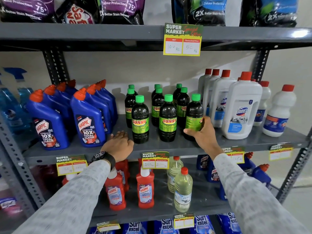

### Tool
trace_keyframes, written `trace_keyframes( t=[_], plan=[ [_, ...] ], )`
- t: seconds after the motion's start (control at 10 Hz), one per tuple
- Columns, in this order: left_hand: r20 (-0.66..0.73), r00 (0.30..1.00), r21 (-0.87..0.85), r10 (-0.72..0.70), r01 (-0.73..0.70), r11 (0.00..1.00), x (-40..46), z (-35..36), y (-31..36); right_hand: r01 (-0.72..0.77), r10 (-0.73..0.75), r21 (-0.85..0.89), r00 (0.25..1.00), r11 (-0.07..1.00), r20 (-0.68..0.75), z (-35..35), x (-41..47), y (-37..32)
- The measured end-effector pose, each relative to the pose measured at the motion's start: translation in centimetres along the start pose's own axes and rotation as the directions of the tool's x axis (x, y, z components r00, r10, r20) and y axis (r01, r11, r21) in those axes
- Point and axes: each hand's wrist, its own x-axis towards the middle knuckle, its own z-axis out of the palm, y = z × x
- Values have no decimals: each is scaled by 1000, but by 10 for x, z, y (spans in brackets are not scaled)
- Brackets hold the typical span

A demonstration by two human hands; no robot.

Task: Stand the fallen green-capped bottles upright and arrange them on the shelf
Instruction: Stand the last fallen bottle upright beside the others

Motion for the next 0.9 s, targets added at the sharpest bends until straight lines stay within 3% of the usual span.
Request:
trace_keyframes(
  t=[0.3, 0.5, 0.8, 0.9],
  plan=[
    [8, 1000, 4, -2, 2, 1000, -1, -1, 1, -8, -2, 101, 995, 995, 98, -6, 6, 11],
    [9, 1000, -5, -4, 4, 1000, -2, -1, 1, 43, -44, 50, 999, 998, 21, -2, -2, 2],
    [21, 1000, 0, -9, 9, 1000, -1, -1, 2, 54, -54, 1, 998, 999, 43, -1, 0, 7],
    [21, 1000, 4, -14, 14, 1000, -1, -2, 2, 74, -76, -37, 996, 997, -44, 4, -4, 6]
  ],
)
